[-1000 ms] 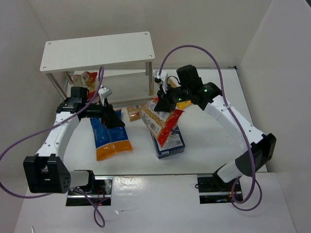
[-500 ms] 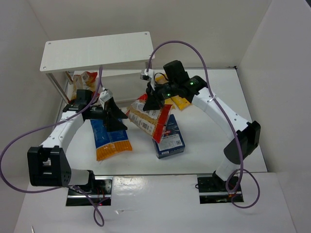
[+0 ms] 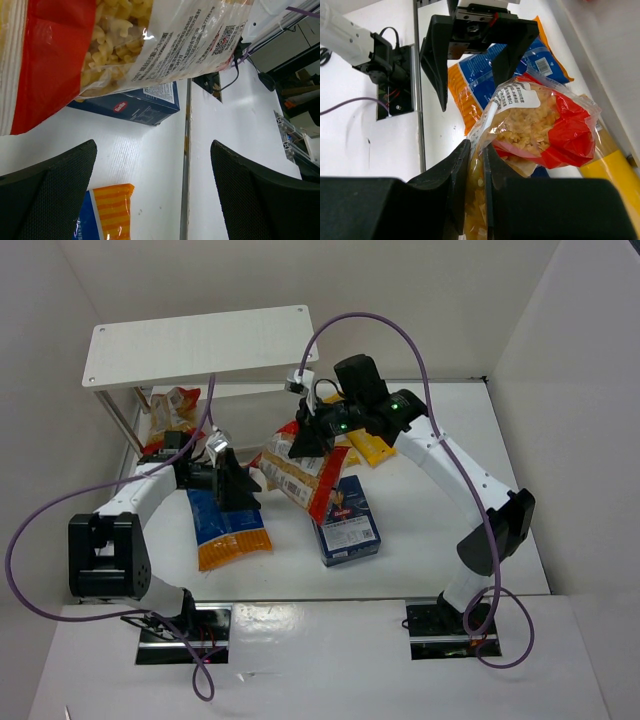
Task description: Place and organize the pasta boxes and bags onto the shelf
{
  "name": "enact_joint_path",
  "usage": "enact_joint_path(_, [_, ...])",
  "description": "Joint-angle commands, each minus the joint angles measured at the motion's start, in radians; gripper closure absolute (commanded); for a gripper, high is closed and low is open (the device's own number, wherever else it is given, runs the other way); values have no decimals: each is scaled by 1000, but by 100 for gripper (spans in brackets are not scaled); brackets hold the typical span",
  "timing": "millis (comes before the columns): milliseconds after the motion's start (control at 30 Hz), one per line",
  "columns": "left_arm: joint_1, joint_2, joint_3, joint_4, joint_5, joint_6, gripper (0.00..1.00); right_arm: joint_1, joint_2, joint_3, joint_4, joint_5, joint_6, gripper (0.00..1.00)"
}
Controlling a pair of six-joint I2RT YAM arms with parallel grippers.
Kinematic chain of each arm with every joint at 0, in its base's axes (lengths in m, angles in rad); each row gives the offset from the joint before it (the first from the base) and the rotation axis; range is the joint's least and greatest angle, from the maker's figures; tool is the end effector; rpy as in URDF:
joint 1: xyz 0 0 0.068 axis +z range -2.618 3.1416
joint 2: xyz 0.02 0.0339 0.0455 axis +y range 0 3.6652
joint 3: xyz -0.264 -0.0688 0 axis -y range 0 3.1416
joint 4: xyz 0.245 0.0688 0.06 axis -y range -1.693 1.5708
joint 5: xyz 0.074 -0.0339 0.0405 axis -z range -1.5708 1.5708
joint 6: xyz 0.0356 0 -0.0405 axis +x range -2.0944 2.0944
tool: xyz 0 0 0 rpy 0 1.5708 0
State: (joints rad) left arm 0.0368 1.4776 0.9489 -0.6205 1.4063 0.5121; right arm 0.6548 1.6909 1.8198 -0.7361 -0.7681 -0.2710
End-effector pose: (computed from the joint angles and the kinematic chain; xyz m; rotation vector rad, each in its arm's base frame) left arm 0.2710 -0.0252 0.2317 0.8052 1.8173 -1.4824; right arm 0.2774 0.2441 0.4098 -1.3473 1.6966 1.0522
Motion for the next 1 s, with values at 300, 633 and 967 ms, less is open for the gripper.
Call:
enact_joint_path(300, [2, -2, 30, 74, 14, -182, 0, 5, -19, 102, 167, 95, 131, 100])
enact_joint_path(633, [23, -249, -61, 203, -125, -268, 0, 5, -34, 64, 158, -66, 109, 100])
enact_joint_path(967, [71, -362, 1, 35, -225, 66, 0, 63, -141, -65, 78, -211, -33, 100])
